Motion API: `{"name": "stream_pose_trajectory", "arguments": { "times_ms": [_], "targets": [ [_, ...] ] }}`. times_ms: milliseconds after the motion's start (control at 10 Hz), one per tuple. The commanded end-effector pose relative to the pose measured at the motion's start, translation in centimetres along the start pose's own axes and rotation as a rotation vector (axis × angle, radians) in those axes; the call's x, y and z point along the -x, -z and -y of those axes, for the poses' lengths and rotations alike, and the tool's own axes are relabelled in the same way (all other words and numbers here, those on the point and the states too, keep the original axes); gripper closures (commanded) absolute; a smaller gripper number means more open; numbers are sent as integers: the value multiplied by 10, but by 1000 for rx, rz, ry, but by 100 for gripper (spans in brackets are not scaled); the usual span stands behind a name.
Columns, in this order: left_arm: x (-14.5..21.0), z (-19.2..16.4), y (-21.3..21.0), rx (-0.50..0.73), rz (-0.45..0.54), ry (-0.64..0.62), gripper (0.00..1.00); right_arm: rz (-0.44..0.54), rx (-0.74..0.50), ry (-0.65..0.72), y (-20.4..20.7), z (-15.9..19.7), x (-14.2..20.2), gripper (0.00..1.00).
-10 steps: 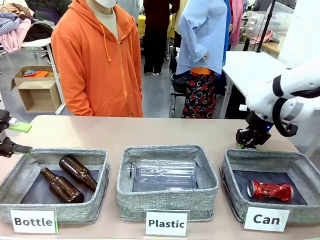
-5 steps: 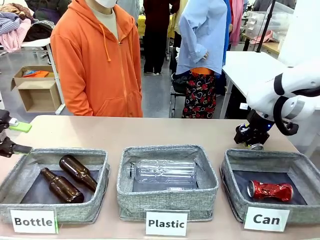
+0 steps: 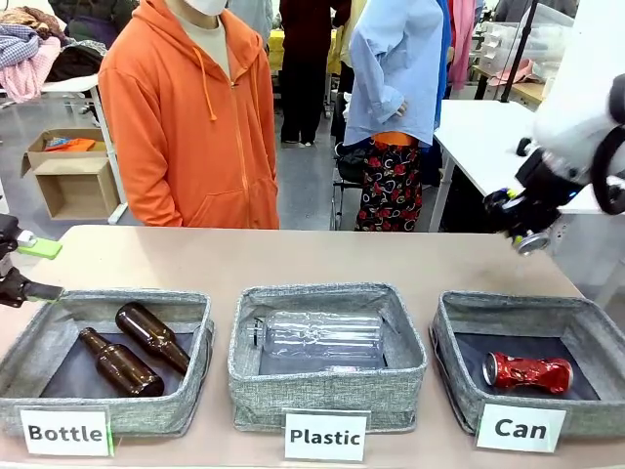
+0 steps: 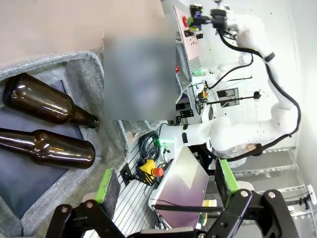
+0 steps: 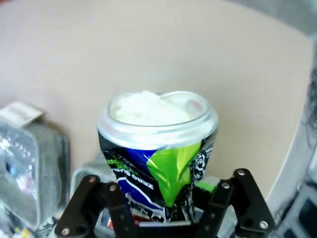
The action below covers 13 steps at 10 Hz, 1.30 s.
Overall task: Sort the can waste into the basket.
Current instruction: Pick up the can waste from the table and place it in the right Fabric basket.
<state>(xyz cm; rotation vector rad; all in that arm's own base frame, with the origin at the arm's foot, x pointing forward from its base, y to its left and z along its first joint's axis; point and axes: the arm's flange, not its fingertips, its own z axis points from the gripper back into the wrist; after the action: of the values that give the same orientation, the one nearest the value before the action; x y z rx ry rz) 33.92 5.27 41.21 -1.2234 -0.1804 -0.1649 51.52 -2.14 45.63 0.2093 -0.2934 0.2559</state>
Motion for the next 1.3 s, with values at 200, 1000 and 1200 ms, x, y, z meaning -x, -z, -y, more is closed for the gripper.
{"name": "stream_pose_trajectory", "arguments": {
  "times_ms": [200,1000,1200],
  "targets": [
    [0,2,2,11,8,1,0,-128,-272,-589,-49,-44,76,100],
    [0,2,2,11,8,1,0,-367,-221,-1150,-35,-49,143,100],
    [0,2,2,11,8,1,0,-323,-168,-1083,-34,-48,137,56]
  ]
}}
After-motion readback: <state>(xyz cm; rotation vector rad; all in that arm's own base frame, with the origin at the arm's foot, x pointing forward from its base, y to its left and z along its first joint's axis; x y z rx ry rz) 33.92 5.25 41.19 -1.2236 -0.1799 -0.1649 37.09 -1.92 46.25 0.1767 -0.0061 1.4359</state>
